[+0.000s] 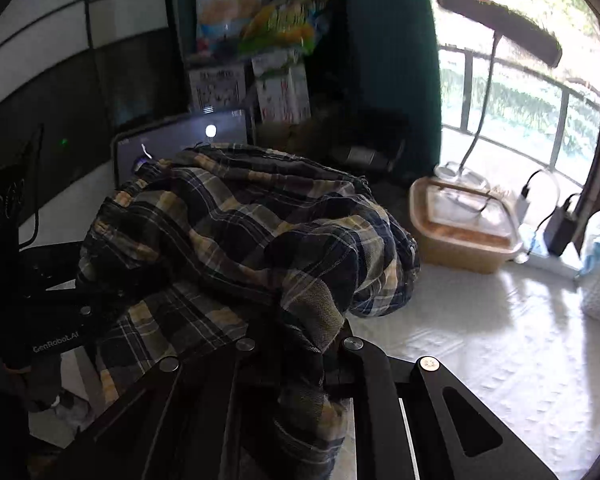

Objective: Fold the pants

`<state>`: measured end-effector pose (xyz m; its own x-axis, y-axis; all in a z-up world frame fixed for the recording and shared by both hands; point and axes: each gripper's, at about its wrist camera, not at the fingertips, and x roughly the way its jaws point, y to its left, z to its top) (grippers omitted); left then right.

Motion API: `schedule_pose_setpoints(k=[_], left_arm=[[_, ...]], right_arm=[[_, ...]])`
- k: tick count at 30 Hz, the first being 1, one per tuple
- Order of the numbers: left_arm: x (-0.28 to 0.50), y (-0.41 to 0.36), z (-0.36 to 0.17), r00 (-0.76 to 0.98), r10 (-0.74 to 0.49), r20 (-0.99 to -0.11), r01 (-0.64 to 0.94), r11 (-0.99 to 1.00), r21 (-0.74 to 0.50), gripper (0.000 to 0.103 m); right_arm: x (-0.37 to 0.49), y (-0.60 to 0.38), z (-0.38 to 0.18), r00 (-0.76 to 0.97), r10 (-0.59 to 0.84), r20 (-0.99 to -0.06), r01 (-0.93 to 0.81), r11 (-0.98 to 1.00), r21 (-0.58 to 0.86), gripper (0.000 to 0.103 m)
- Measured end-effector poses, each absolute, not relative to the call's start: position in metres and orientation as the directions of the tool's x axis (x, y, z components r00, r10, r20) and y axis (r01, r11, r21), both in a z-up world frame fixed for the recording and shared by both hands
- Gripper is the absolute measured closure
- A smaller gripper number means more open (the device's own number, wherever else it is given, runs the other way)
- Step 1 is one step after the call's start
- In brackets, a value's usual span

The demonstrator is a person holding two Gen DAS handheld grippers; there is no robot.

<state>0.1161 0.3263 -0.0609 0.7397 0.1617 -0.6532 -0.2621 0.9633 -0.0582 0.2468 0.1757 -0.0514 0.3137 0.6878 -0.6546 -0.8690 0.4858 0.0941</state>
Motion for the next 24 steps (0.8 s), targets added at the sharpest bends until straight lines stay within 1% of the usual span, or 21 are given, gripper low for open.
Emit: schedule_pose_setpoints(k=[4,7,8,9,10,11,12,13,14,15,18,24], left_arm=[[0.119,0.339,-0.082,0.704,0.166,-0.69,-0.287,0.956,-0.063,0.078],[0.121,0.344,-0.096,0.676,0.164,-0.718,-0.304,0.95,-0.07,0.071],[0.121,0.346,-0.1,0.667,0.166,-0.726,-0.313,0.947,-0.07,0.065],[0.121,0.347,-0.104,0.656,0.175,-0.734,-0.324,0.944,-0.065,0.058],[0.119,0.348,-0.108,0.642,0.182,-0.745,-0.335,0.941,-0.058,0.053],[0.118,0.35,-0.11,0.631,0.194,-0.751,-0.344,0.938,-0.048,0.043],[0.114,0.351,-0.113,0.622,0.216,-0.753,-0.361,0.932,-0.031,0.033],[0.11,0.352,-0.114,0.62,0.232,-0.749,-0.373,0.928,-0.022,0.029],[0.106,0.354,-0.116,0.619,0.239,-0.748,-0.38,0.925,-0.02,0.024],[0.103,0.356,-0.117,0.618,0.236,-0.75,-0.381,0.924,-0.023,0.023],[0.096,0.355,-0.113,0.61,0.244,-0.754,-0.378,0.926,-0.006,0.023],[0.082,0.347,-0.084,0.605,0.31,-0.733,-0.39,0.918,0.066,0.023]], right_arm=[[0.255,0.197,-0.082,0.275,0.668,-0.692,-0.867,0.483,0.122,0.092],[0.259,0.203,-0.097,0.265,0.648,-0.714,-0.866,0.485,0.119,0.092],[0.261,0.205,-0.101,0.261,0.651,-0.713,-0.865,0.485,0.126,0.091],[0.262,0.204,-0.104,0.255,0.656,-0.71,-0.866,0.482,0.134,0.085],[0.263,0.203,-0.105,0.261,0.653,-0.711,-0.865,0.485,0.128,0.076],[0.264,0.202,-0.108,0.272,0.642,-0.717,-0.862,0.494,0.116,0.068],[0.266,0.199,-0.11,0.282,0.633,-0.721,-0.856,0.505,0.108,0.05],[0.268,0.197,-0.111,0.285,0.63,-0.723,-0.851,0.513,0.111,0.034],[0.272,0.191,-0.112,0.287,0.627,-0.724,-0.844,0.523,0.119,0.029],[0.275,0.185,-0.112,0.285,0.628,-0.724,-0.839,0.528,0.128,0.025],[0.282,0.17,-0.113,0.296,0.626,-0.721,-0.826,0.547,0.136,0.019],[0.288,0.146,-0.104,0.324,0.621,-0.714,-0.816,0.565,0.121,0.019]])
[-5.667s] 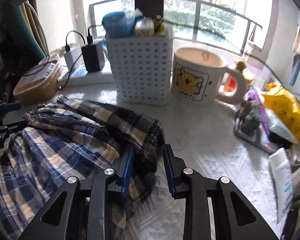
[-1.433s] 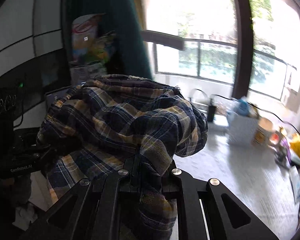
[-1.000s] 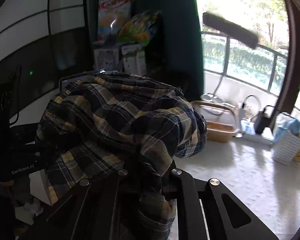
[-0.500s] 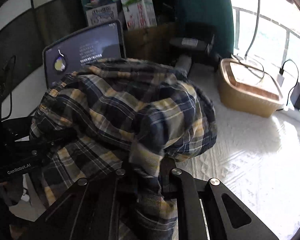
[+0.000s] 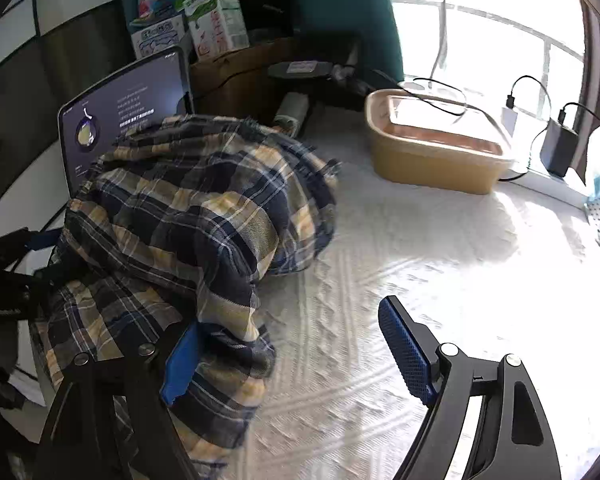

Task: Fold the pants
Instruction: 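Lower the pants beside the tablet and open the left gripper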

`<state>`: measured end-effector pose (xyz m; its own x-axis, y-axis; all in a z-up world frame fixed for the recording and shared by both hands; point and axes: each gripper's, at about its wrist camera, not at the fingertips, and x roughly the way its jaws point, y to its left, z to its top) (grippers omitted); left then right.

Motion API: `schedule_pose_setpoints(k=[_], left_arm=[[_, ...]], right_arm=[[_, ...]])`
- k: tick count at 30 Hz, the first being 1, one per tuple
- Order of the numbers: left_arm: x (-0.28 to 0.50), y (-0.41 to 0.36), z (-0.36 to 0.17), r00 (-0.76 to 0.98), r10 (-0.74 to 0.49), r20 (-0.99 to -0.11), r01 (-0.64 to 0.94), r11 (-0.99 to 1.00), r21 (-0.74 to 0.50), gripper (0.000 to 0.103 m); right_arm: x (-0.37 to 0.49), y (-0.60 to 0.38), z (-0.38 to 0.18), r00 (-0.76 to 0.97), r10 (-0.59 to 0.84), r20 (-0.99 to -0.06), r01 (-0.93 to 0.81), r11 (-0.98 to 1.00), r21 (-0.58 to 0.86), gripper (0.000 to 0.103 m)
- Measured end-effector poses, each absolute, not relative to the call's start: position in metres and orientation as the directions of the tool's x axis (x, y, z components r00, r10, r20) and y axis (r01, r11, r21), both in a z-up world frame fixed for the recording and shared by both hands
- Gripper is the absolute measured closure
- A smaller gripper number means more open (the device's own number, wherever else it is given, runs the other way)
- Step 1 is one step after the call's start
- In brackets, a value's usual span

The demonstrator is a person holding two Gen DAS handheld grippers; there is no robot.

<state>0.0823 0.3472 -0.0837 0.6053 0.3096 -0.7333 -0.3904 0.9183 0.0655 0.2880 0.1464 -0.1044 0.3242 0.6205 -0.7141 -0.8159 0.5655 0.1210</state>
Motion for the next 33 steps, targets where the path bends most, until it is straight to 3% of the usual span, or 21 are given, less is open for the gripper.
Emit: schedule_pose_setpoints(k=[6,9,13,15,20,28,32,33], left_arm=[[0.087,0.322,-0.031,0.715,0.285,-0.639,-0.309,0.948,0.077,0.023],[0.111,0.313,-0.025,0.746,0.246,-0.619,-0.225,0.968,0.114,0.023],[0.16,0.328,-0.044,0.71,0.212,-0.672,-0.18,0.977,0.118,0.024],[0.177,0.341,-0.057,0.676,0.193,-0.711,-0.18,0.979,0.095,0.032],[0.194,0.356,-0.087,0.603,0.169,-0.78,-0.171,0.982,0.08,0.032],[0.197,0.352,-0.089,0.601,0.188,-0.777,-0.181,0.979,0.096,0.032],[0.181,0.346,-0.074,0.647,0.182,-0.741,-0.214,0.975,0.053,0.031],[0.175,0.344,-0.07,0.664,0.172,-0.727,-0.225,0.974,0.025,0.031]], right_arm=[[0.287,0.133,-0.072,0.357,0.679,-0.642,-0.833,0.543,0.111,0.021],[0.287,0.146,-0.06,0.316,0.715,-0.623,-0.881,0.465,0.087,0.078],[0.297,0.178,-0.067,0.252,0.711,-0.657,-0.914,0.398,0.081,0.087],[0.303,0.193,-0.077,0.234,0.695,-0.68,-0.918,0.387,0.08,0.087],[0.319,0.211,-0.104,0.22,0.65,-0.728,-0.916,0.395,0.076,0.087],[0.32,0.203,-0.108,0.236,0.644,-0.728,-0.899,0.429,0.088,0.086],[0.312,0.179,-0.09,0.281,0.641,-0.714,-0.88,0.469,0.074,0.072],[0.31,0.17,-0.086,0.294,0.642,-0.708,-0.874,0.481,0.074,0.058]])
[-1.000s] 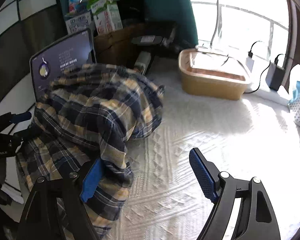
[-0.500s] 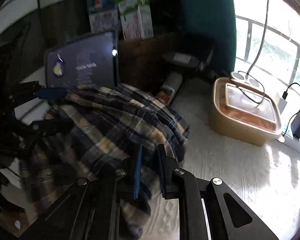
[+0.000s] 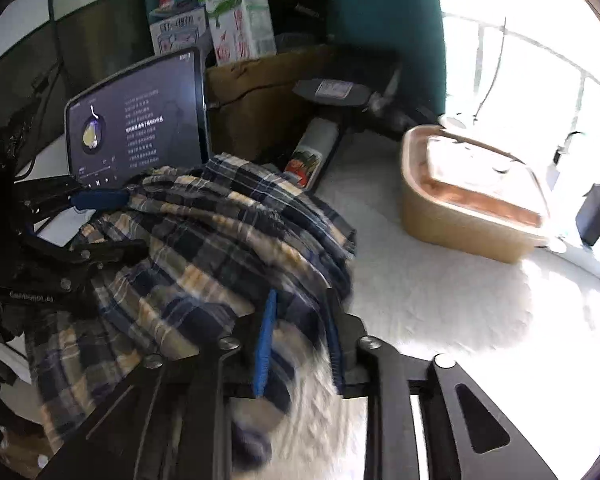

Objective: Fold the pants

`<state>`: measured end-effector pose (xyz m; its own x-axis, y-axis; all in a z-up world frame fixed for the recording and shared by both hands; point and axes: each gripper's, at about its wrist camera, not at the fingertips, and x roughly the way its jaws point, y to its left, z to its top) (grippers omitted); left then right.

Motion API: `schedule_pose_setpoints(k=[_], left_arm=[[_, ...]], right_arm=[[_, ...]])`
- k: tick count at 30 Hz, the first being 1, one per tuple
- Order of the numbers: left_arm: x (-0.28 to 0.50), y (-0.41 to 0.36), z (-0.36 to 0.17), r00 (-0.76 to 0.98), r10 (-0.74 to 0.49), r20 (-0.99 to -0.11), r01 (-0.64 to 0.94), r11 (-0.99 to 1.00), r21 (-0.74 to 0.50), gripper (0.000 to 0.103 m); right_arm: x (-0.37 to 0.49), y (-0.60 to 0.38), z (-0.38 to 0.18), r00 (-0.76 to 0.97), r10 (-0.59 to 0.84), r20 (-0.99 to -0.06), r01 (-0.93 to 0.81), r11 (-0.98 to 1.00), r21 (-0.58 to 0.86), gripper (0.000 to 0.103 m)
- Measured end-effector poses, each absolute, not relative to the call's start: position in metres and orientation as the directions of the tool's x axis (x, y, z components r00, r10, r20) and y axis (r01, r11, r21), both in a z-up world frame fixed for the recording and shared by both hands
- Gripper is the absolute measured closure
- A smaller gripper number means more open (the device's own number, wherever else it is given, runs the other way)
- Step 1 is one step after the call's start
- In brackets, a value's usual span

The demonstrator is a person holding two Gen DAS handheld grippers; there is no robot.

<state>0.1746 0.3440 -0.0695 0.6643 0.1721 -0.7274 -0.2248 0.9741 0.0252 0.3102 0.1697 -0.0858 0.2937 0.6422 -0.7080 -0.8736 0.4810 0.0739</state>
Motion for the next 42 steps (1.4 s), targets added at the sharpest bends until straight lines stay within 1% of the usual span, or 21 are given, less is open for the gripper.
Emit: schedule_pose_setpoints(k=[1,2,3,5,6,8,13,17,21,23,26,34,36,38,39,42], left_arm=[[0.17,0.342,-0.066,0.677,0.166,-0.717,-0.232,0.973,0.006,0.031],[0.165,0.34,-0.063,0.691,0.163,-0.704,-0.24,0.971,-0.011,0.031],[0.158,0.336,-0.06,0.706,0.163,-0.689,-0.251,0.968,-0.028,0.031],[0.149,0.33,-0.053,0.724,0.164,-0.67,-0.263,0.964,-0.048,0.029],[0.142,0.326,-0.049,0.738,0.163,-0.655,-0.271,0.96,-0.066,0.024],[0.133,0.32,-0.045,0.757,0.152,-0.636,-0.275,0.957,-0.098,0.02],[0.112,0.299,-0.036,0.789,0.129,-0.601,-0.272,0.95,-0.153,0.017],[0.102,0.282,-0.037,0.802,0.105,-0.588,-0.255,0.95,-0.178,0.011],[0.09,0.263,-0.039,0.819,0.085,-0.568,-0.231,0.954,-0.189,0.01],[0.085,0.254,-0.04,0.821,0.093,-0.563,-0.238,0.953,-0.19,0.01],[0.078,0.239,-0.041,0.823,0.119,-0.556,-0.251,0.953,-0.167,0.005],[0.063,0.181,-0.032,0.842,0.175,-0.511,-0.242,0.968,-0.067,0.004],[0.06,0.166,-0.027,0.854,0.161,-0.495,-0.22,0.973,-0.063,0.001],[0.056,0.15,-0.022,0.869,0.136,-0.476,-0.19,0.98,-0.066,0.001],[0.056,0.142,-0.019,0.875,0.121,-0.469,-0.17,0.983,-0.063,0.001],[0.055,0.126,-0.01,0.882,0.114,-0.457,-0.154,0.987,-0.052,0.001]], right_arm=[[0.309,0.163,-0.082,0.302,0.643,-0.704,-0.868,0.491,0.076,0.04],[0.308,0.154,-0.078,0.315,0.643,-0.698,-0.859,0.505,0.079,0.033],[0.306,0.145,-0.075,0.326,0.644,-0.692,-0.852,0.517,0.079,0.029],[0.302,0.131,-0.07,0.344,0.638,-0.689,-0.844,0.531,0.07,0.029],[0.299,0.123,-0.068,0.355,0.634,-0.687,-0.84,0.539,0.063,0.029],[0.294,0.112,-0.066,0.374,0.625,-0.685,-0.83,0.555,0.054,0.029],[0.277,0.09,-0.062,0.4,0.614,-0.681,-0.813,0.58,0.046,0.028],[0.26,0.071,-0.057,0.41,0.607,-0.681,-0.798,0.6,0.053,0.028],[0.236,0.048,-0.05,0.445,0.608,-0.658,-0.788,0.615,0.035,0.025],[0.227,0.036,-0.047,0.462,0.604,-0.65,-0.78,0.626,0.027,0.024],[0.213,0.017,-0.044,0.486,0.599,-0.637,-0.766,0.643,0.019,0.023],[0.179,-0.042,-0.037,0.571,0.564,-0.596,-0.707,0.707,-0.009,0.023],[0.172,-0.058,-0.033,0.594,0.553,-0.584,-0.688,0.725,-0.013,0.023],[0.165,-0.074,-0.027,0.617,0.544,-0.569,-0.668,0.744,-0.012,0.023],[0.162,-0.082,-0.024,0.631,0.539,-0.559,-0.656,0.755,-0.012,0.022],[0.153,-0.1,-0.016,0.664,0.53,-0.527,-0.625,0.781,-0.002,0.014]])
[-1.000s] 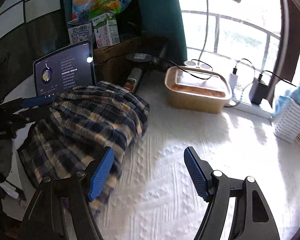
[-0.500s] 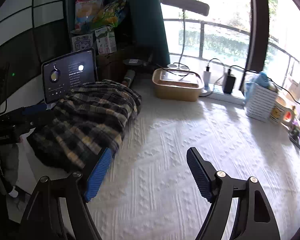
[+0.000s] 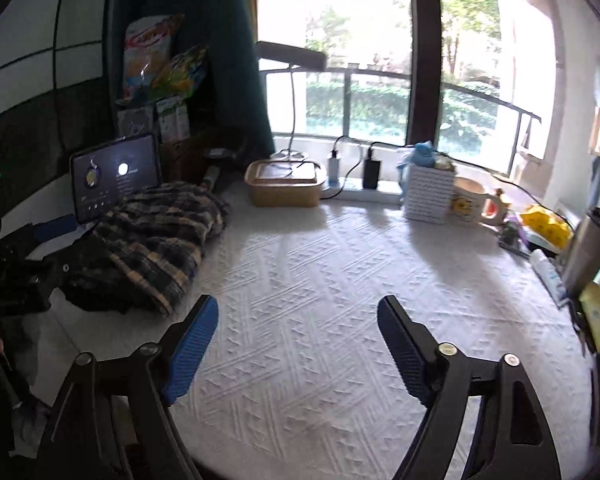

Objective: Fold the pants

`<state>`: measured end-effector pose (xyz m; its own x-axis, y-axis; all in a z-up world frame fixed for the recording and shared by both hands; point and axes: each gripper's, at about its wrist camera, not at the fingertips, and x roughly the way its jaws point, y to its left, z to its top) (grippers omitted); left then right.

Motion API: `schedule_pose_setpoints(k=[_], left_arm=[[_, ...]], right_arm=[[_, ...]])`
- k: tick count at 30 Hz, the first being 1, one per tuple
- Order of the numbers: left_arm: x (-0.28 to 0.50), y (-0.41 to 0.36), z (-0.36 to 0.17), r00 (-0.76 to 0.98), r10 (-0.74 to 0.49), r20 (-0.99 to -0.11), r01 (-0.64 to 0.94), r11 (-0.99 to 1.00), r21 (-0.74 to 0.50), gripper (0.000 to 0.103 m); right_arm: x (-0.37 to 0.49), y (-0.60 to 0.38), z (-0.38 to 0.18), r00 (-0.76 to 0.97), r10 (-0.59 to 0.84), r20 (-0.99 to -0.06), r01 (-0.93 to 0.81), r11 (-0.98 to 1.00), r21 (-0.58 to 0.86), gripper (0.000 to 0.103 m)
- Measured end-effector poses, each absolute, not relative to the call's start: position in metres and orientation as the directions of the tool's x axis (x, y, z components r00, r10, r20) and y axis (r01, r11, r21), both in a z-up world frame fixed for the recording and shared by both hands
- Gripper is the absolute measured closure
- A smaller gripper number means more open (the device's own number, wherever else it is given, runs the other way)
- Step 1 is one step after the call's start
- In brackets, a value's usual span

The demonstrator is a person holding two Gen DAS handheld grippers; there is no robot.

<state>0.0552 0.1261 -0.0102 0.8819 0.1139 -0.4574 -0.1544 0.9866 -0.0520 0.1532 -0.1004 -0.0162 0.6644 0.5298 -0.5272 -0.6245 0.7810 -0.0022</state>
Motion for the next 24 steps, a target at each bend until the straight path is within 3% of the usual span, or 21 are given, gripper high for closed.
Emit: schedule_pose_setpoints(k=[9,24], left_arm=[[0.038,0.094,0.022,0.924,0.103,-0.369,-0.122,0.992,-0.029,0.001],[0.021,0.08,0.037,0.933,0.185,-0.31,-0.183,0.983,0.036,0.001]], right_arm=[[0.133,-0.137,0.012,0.725,0.527,-0.442,-0.58,0.815,0.021,0.014],[0.114,-0.148,0.031,0.757,0.53,-0.383,-0.569,0.822,0.014,0.009]])
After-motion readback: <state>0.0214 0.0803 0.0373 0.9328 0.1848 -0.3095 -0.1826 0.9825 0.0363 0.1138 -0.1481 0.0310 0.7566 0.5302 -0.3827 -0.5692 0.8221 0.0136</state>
